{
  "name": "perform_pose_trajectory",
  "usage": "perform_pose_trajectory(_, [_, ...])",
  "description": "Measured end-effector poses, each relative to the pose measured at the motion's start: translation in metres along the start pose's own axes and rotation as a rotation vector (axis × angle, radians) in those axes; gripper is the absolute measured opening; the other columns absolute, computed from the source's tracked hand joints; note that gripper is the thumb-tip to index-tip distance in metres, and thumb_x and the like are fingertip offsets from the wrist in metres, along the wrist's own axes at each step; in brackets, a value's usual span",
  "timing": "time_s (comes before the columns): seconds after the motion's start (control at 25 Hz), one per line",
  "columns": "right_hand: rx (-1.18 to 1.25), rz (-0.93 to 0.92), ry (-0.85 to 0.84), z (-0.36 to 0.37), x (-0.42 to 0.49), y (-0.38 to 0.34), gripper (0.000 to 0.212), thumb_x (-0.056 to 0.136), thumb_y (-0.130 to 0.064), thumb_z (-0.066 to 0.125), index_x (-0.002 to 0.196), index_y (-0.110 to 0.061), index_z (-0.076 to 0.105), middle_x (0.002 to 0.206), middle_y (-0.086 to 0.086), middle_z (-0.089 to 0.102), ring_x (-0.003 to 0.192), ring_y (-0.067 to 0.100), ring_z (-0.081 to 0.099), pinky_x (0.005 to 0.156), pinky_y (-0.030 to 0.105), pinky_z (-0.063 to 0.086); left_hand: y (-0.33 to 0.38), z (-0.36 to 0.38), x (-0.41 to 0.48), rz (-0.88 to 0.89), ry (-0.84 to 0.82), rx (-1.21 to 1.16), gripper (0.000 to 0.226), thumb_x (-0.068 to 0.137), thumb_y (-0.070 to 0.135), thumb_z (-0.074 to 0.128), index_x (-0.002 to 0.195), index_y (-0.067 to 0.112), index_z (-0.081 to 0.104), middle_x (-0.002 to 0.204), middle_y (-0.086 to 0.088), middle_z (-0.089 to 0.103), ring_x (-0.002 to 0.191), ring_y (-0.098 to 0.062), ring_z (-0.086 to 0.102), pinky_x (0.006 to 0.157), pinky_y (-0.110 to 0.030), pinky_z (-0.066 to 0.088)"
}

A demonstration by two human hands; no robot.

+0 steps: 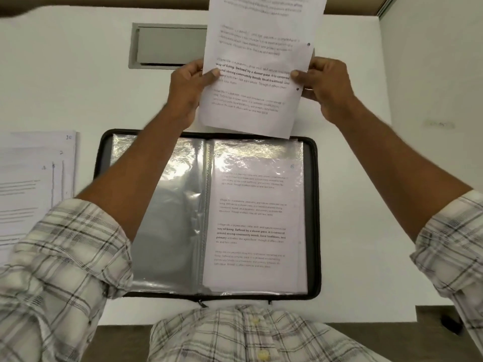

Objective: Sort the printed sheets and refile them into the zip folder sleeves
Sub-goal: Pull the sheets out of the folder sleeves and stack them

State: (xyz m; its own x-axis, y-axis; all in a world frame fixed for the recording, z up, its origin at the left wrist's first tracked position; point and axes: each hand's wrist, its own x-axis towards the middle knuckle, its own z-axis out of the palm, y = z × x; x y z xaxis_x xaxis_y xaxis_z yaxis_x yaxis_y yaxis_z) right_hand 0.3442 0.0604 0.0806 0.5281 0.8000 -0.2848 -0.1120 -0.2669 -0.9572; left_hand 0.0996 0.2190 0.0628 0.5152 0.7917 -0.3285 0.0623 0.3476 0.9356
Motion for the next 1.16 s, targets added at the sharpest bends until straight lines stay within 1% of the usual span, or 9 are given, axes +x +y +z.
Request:
perform_pose_trajectory(0.12, [0.028, -0.101, 0.065, 0.012, -0.011, -0.017, 0.033, 0.086, -0.008, 0.078, 0.116, 0.003, 0.069, 0.106, 0.012, 0.078, 0.101, 0.029, 0.075, 0.088, 0.045, 0.062, 0.022, -0.012, -0.019, 0.066, 0.017, 0.011, 0.028, 0.094, 0.011, 0.074, 0.121, 0.006, 0.07, 0.111, -0.005, 0.079, 0.102, -0.021, 0.075, 0.085, -0.037, 0.061])
perform_pose_trajectory(0.2, [0.05, -0.13, 0.066, 0.024, -0.021, -0.03, 0.032, 0.086, -0.009, 0.079, 0.114, 0.003, 0.069, 0.106, 0.012, 0.078, 0.1, 0.029, 0.075, 0.089, 0.044, 0.062, 0.027, -0.028, -0.036, 0.073, 0.031, 0.026, 0.031, 0.094, 0.013, 0.074, 0.124, 0.005, 0.07, 0.116, -0.006, 0.077, 0.107, -0.022, 0.074, 0.088, -0.038, 0.061])
perform_pose_trajectory(0.4, [0.059, -0.059, -0.078, 0.083, -0.064, -0.03, 0.028, 0.089, -0.004, 0.074, 0.116, 0.003, 0.069, 0.11, 0.016, 0.077, 0.104, 0.028, 0.074, 0.092, 0.04, 0.06, 0.02, -0.103, -0.096, 0.028, 0.087, 0.059, 0.031, 0.094, 0.013, 0.074, 0.124, 0.004, 0.071, 0.116, -0.007, 0.077, 0.105, -0.024, 0.075, 0.086, -0.037, 0.061])
perform_pose_trajectory(0.52, [0.091, 0.015, -0.115, 0.146, -0.098, -0.01, 0.025, 0.09, 0.001, 0.072, 0.114, 0.003, 0.07, 0.108, 0.017, 0.077, 0.102, 0.03, 0.075, 0.089, 0.039, 0.061, 0.007, -0.17, -0.137, -0.022, 0.14, 0.062, 0.032, 0.094, 0.011, 0.074, 0.124, 0.003, 0.071, 0.117, -0.008, 0.077, 0.106, -0.024, 0.075, 0.088, -0.034, 0.061])
perform_pose_trajectory(0.72, [0.227, 0.165, -0.129, 0.291, -0.16, 0.034, 0.024, 0.089, 0.011, 0.065, 0.112, 0.005, 0.069, 0.09, 0.008, 0.077, 0.082, 0.018, 0.076, 0.073, 0.026, 0.06, -0.013, -0.308, -0.204, -0.109, 0.243, 0.13, 0.029, 0.094, 0.009, 0.072, 0.122, 0.009, 0.073, 0.104, 0.002, 0.08, 0.097, -0.016, 0.075, 0.081, -0.027, 0.058])
perform_pose_trajectory(0.8, [0.258, 0.242, -0.116, 0.349, -0.183, 0.05, 0.026, 0.088, 0.016, 0.062, 0.11, 0.004, 0.069, 0.084, 0.006, 0.076, 0.075, 0.016, 0.074, 0.066, 0.024, 0.059, -0.017, -0.361, -0.227, -0.143, 0.28, 0.175, 0.028, 0.092, 0.006, 0.072, 0.12, 0.009, 0.073, 0.1, 0.005, 0.08, 0.092, -0.014, 0.075, 0.082, -0.028, 0.058])
perform_pose_trajectory(0.92, [0.235, 0.322, -0.133, 0.424, -0.209, 0.071, 0.034, 0.087, 0.016, 0.061, 0.119, 0.006, 0.066, 0.096, 0.014, 0.074, 0.079, 0.021, 0.072, 0.064, 0.023, 0.058, -0.019, -0.433, -0.256, -0.189, 0.32, 0.23, 0.029, 0.089, 0.002, 0.073, 0.116, 0.012, 0.074, 0.101, 0.004, 0.079, 0.087, -0.011, 0.075, 0.086, -0.032, 0.058])
perform_pose_trajectory(1.04, [0.144, 0.343, -0.182, 0.475, -0.221, 0.085, 0.036, 0.087, 0.011, 0.065, 0.122, 0.001, 0.066, 0.104, 0.014, 0.075, 0.087, 0.019, 0.072, 0.071, 0.023, 0.059, -0.025, -0.483, -0.275, -0.223, 0.398, 0.265, 0.03, 0.086, 0.001, 0.077, 0.112, 0.016, 0.073, 0.111, -0.008, 0.075, 0.082, -0.007, 0.073, 0.078, -0.026, 0.056])
perform_pose_trajectory(1.16, [0.096, 0.336, -0.22, 0.505, -0.228, 0.093, 0.036, 0.089, 0.011, 0.064, 0.124, 0.002, 0.067, 0.11, 0.013, 0.075, 0.093, 0.02, 0.072, 0.075, 0.024, 0.06, -0.039, -0.514, -0.282, -0.228, 0.42, 0.329, 0.036, 0.085, 0.002, 0.079, 0.119, 0.012, 0.071, 0.117, -0.014, 0.073, 0.093, -0.017, 0.072, 0.081, -0.029, 0.056])
